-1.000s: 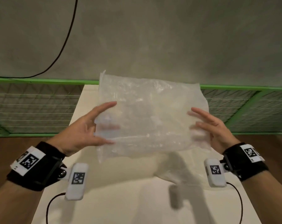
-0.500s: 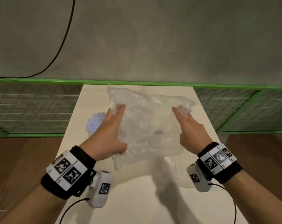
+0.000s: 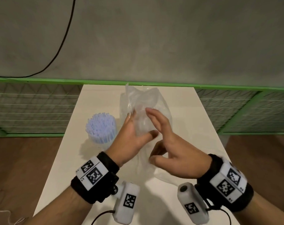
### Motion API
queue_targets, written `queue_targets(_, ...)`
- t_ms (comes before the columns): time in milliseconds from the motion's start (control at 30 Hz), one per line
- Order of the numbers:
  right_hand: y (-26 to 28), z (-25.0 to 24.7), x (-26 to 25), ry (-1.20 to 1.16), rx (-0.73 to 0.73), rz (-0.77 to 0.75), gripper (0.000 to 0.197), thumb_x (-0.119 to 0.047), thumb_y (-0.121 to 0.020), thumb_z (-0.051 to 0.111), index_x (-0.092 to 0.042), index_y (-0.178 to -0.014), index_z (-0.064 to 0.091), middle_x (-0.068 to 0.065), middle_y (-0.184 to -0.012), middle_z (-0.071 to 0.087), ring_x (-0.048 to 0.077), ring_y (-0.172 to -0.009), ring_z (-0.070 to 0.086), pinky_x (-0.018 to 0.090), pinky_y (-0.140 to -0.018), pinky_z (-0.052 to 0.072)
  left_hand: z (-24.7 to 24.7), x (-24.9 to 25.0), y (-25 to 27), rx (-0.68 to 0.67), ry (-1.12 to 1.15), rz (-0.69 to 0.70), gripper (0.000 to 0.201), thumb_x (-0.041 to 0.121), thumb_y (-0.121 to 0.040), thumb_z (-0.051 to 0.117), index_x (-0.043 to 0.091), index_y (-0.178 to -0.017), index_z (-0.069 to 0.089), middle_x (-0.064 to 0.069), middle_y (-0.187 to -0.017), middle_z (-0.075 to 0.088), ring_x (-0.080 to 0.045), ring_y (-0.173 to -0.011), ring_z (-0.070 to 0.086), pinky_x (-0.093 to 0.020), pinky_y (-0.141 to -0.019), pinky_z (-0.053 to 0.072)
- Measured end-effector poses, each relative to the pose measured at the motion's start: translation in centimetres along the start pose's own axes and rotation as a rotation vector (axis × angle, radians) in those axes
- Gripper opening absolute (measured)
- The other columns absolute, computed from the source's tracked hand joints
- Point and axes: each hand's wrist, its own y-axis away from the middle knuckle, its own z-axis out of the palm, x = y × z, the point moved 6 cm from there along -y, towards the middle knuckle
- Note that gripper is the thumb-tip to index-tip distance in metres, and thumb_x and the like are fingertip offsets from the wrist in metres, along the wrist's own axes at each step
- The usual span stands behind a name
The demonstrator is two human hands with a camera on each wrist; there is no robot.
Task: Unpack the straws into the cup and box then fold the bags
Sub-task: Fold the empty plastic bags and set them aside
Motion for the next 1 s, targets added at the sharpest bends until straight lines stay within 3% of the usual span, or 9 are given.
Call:
queue_targets(100, 0.4, -4.5, 0.0, 0.004, 0.291, -0.123, 0.081, 0.013, -0.072, 0.05, -0.033, -0.138, 0.038, 0.001, -0.127, 0.062, 0.015, -0.082, 0.069, 0.048, -0.062, 0.055, -1.8, -0.6, 0.1, 0.013, 0.134, -0.043, 0.052, -0.001, -0.09, 0.065, 0.026, -0.134, 0.056, 0.008, -0.132, 0.065, -0.019, -0.12, 0.064, -0.042, -0.094, 0.057)
queue_targets(200, -0.1, -10.4, 1.4, 0.125, 0.516, -0.093, 0.068, -0.001, -0.065, 0.059, -0.041, -0.121, 0.053, -0.01, -0.122, 0.05, 0.015, -0.086, 0.052, 0.036, -0.07, 0.046, -2.8, -0.2, 0.5, -0.1, 0.096, -0.045, 0.053, -0.014, -0.089, 0.061, 0.027, -0.122, 0.064, 0.008, -0.12, 0.072, -0.016, -0.105, 0.072, -0.03, -0.08, 0.06)
queue_targets(433, -3.5, -9.3, 2.9, 0.184, -0.244, 0.118, 0.038, -0.031, -0.065, 0.073, -0.049, -0.098, 0.067, -0.011, -0.149, 0.025, 0.001, -0.139, 0.028, 0.032, -0.098, 0.047, -3.3, 1.7, 0.4, -0.238, 0.002, -0.02, 0.047, -0.015, -0.084, 0.067, 0.024, -0.11, 0.067, 0.012, -0.098, 0.074, -0.008, -0.083, 0.074, -0.019, -0.075, 0.058)
queue_targets(567, -3.5, -9.8, 2.6, 0.118, -0.312, 0.113, 0.032, -0.03, -0.069, 0.08, -0.039, -0.1, 0.074, -0.018, -0.15, 0.037, -0.001, -0.137, 0.036, 0.035, -0.098, 0.05, -4.4, 2.3, 0.4, -0.213, 0.05, -0.01, 0.046, -0.016, -0.082, 0.067, 0.021, -0.108, 0.068, 0.012, -0.092, 0.078, -0.008, -0.082, 0.074, -0.018, -0.074, 0.057)
queue_targets(667, -3.2, -9.3, 3.6, 0.282, -0.447, 0.264, 0.033, -0.051, -0.068, 0.079, -0.033, -0.095, 0.077, -0.007, -0.112, 0.071, 0.005, -0.104, 0.064, 0.041, -0.094, 0.05, -4.6, 2.3, 0.7, -0.241, 0.033, -0.009, 0.044, -0.017, -0.083, 0.065, 0.02, -0.106, 0.068, 0.013, -0.087, 0.077, -0.006, -0.079, 0.074, -0.017, -0.073, 0.057)
queue_targets(733, -3.5, -10.3, 3.2, 0.301, -0.389, 0.285, 0.038, -0.061, -0.069, 0.074, -0.025, -0.079, 0.079, 0.007, -0.084, 0.075, 0.011, -0.078, 0.063, 0.04, -0.083, 0.051, -4.8, 2.0, 0.9, -0.26, 0.009, -0.019, 0.047, -0.018, -0.083, 0.064, 0.021, -0.109, 0.068, 0.013, -0.092, 0.077, -0.007, -0.079, 0.074, -0.018, -0.074, 0.057)
queue_targets(833, -4.5, -13.5, 2.1, 0.312, -0.164, 0.229, 0.037, -0.05, -0.078, 0.068, -0.018, -0.06, 0.071, 0.0, -0.059, 0.066, 0.01, -0.061, 0.057, 0.036, -0.066, 0.047, -5.3, 1.7, 1.0, -0.232, 0.037, -0.022, 0.06, -0.017, -0.085, 0.064, 0.028, -0.124, 0.062, 0.012, -0.12, 0.072, -0.008, -0.096, 0.072, -0.021, -0.079, 0.058)
queue_targets(900, -5.0, -15.0, 1.7, 0.205, 0.058, 0.16, 0.04, -0.043, -0.079, 0.066, -0.006, -0.063, 0.063, -0.003, -0.056, 0.06, 0.01, -0.054, 0.054, 0.031, -0.06, 0.047, -5.2, 2.0, 0.8, -0.196, 0.101, 0.013, 0.072, -0.019, -0.084, 0.063, 0.032, -0.133, 0.048, 0.009, -0.12, 0.071, -0.013, -0.093, 0.073, -0.027, -0.074, 0.06)
queue_targets(1000, -4.8, -15.3, 2.7, -0.34, 0.332, 0.083, 0.041, -0.044, -0.077, 0.072, -0.007, -0.09, 0.061, -0.002, -0.075, 0.065, 0.013, -0.059, 0.061, 0.031, -0.06, 0.05, -5.5, 2.4, 0.3, -0.067, 0.216, 0.06, 0.069, -0.023, -0.084, 0.059, 0.032, -0.114, 0.029, -0.004, -0.101, 0.075, -0.02, -0.06, 0.07, -0.031, -0.059, 0.061)
